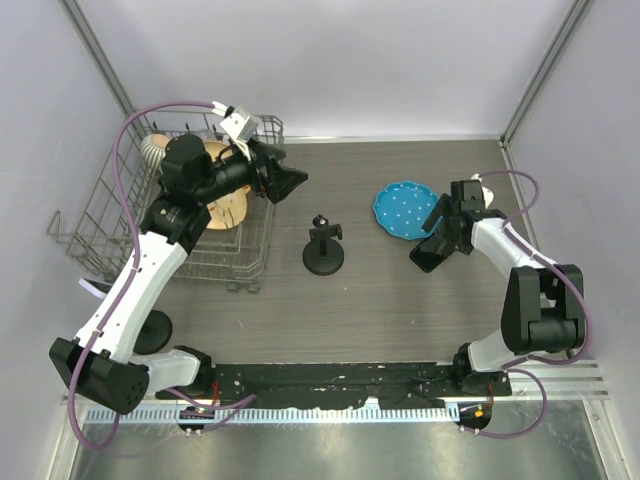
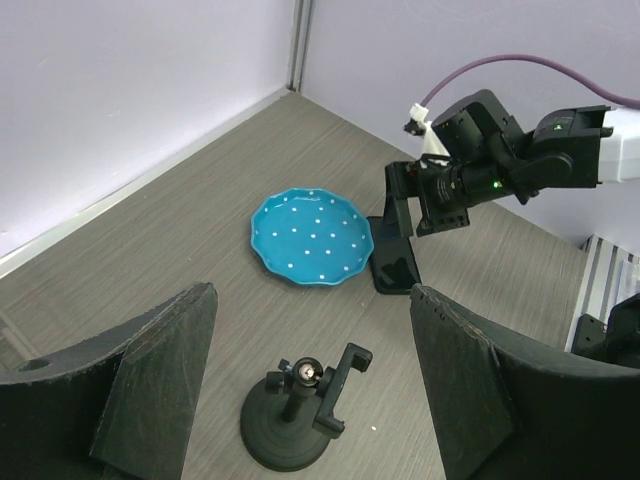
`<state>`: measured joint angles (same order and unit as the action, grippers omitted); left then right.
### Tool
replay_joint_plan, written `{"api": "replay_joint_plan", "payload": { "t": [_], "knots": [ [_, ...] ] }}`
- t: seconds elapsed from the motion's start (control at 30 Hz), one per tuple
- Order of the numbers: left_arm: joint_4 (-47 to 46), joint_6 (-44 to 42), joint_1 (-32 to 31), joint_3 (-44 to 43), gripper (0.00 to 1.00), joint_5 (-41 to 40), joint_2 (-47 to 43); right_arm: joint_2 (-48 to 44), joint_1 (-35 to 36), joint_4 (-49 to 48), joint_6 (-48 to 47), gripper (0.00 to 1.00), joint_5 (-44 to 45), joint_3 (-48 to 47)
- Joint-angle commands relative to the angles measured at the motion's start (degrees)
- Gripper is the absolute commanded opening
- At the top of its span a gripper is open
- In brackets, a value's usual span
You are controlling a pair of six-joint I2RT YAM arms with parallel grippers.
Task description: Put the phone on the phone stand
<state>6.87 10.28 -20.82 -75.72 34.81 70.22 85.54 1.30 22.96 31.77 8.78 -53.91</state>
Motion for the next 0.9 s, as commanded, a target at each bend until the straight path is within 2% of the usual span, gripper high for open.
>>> {"api": "replay_joint_plan", "payload": {
  "t": [0.0,0.1,0.53,0.87],
  "knots": [
    [-2.5,0.4,0.5,-0.6,0.82,1.4,-0.9,1.0,2.0,4.5,-2.7,0.86,-1.2,-2.1],
    [-2.3,0.3,0.5,-0.5,0.82,1.4,-0.9,4.0,3.2,5.1,-2.9,0.86,-2.4,-2.9],
    [-2.2,0.2,0.6,-0.6,0.82,1.5,-0.6,11.2,6.4,7.8,-0.5,0.86,7.0,-6.7],
    [-2.4,0.3,0.9,-0.6,0.83,1.7,-0.3,14.0,6.4,6.5,2.7,0.91,4.0,-7.1]
  ]
}}
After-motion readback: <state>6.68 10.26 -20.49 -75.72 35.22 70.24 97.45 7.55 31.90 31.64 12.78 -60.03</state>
